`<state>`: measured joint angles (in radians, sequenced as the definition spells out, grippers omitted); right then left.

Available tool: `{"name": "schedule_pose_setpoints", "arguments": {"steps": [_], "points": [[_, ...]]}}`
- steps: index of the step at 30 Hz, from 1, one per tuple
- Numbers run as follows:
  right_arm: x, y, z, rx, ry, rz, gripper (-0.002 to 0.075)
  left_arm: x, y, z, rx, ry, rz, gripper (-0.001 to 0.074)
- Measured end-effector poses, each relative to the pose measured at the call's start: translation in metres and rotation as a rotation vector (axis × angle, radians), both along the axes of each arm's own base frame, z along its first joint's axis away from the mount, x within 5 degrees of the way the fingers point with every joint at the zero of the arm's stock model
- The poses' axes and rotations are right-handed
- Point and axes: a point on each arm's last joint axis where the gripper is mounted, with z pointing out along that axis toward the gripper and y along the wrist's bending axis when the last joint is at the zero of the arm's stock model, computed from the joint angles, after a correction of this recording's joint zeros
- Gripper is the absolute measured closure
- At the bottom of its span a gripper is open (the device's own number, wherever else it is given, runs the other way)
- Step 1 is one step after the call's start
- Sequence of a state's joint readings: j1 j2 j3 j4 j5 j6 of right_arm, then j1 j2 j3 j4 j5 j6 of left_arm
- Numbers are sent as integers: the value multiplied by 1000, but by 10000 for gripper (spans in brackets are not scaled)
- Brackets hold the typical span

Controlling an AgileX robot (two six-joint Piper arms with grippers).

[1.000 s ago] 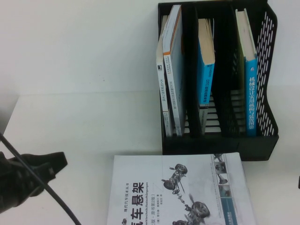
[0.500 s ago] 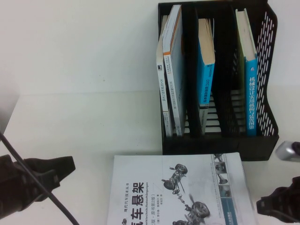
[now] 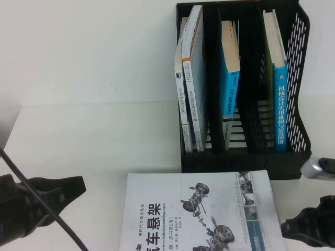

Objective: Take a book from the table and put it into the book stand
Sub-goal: Push book with right arm

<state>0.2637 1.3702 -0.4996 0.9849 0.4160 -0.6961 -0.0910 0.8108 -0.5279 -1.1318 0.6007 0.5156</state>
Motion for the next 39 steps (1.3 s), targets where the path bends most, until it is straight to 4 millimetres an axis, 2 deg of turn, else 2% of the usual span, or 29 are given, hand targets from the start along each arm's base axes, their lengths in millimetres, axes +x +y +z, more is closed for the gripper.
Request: {"name": "schedule_pose_setpoints", "arguments": {"steps": [8, 18, 26, 31, 39], "points": [[9, 5, 10, 22, -24, 21, 721, -2, -1, 0, -18, 24, -11, 737], [16, 10, 5, 28, 16, 38, 721, -4, -3, -1, -36, 52, -34, 737], [12, 4, 24, 10, -73, 31, 721, -4, -4, -2, -39, 60, -41, 737], [14, -8, 19, -63, -62, 13, 721, -6, -5, -2, -44, 72, -60, 737], [18, -7, -4, -99, 36, 52, 721, -7, -6, -2, -45, 83, -77, 737]]}}
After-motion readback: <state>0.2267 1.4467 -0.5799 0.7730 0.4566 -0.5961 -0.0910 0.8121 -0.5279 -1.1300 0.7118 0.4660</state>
